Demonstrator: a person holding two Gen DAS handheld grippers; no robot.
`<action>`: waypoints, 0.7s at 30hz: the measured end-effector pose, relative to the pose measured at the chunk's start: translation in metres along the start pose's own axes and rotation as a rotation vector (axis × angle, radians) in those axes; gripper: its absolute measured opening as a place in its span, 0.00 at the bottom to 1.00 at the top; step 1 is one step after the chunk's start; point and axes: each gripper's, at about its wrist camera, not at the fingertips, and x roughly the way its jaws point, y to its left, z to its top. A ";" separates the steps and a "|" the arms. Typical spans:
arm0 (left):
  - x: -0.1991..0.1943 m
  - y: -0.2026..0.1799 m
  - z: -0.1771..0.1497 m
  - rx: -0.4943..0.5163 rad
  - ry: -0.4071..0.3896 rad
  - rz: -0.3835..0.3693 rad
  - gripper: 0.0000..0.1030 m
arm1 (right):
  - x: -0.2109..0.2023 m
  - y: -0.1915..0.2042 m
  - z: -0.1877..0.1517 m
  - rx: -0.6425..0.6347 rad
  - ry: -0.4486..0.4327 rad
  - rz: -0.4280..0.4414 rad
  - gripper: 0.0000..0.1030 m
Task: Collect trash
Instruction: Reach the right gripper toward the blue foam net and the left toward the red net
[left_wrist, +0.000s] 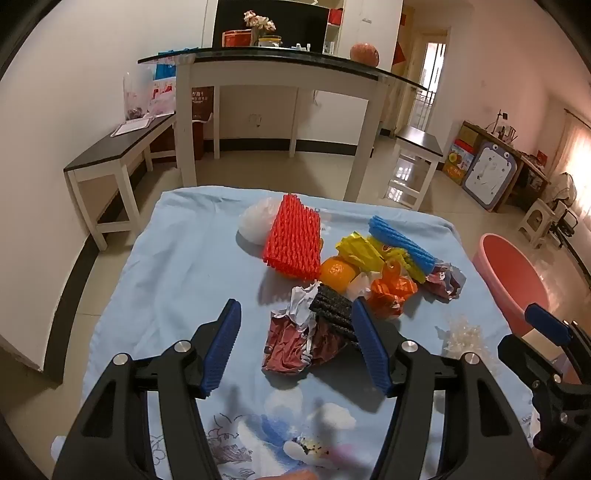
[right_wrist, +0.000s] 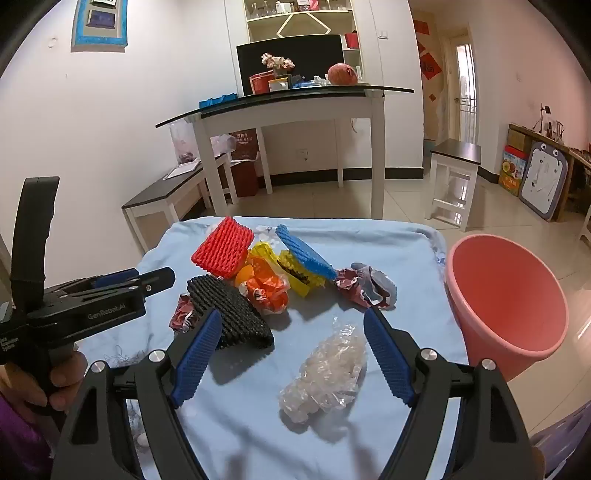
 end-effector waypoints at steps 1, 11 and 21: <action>-0.001 0.000 0.000 0.000 -0.001 -0.001 0.61 | 0.001 0.000 0.000 0.002 0.003 -0.001 0.76; 0.008 0.007 -0.001 -0.030 0.021 -0.002 0.61 | 0.008 0.001 -0.005 0.000 0.007 -0.004 0.76; 0.007 0.025 0.001 -0.066 0.015 -0.005 0.61 | 0.002 0.000 -0.002 0.001 -0.015 -0.018 0.76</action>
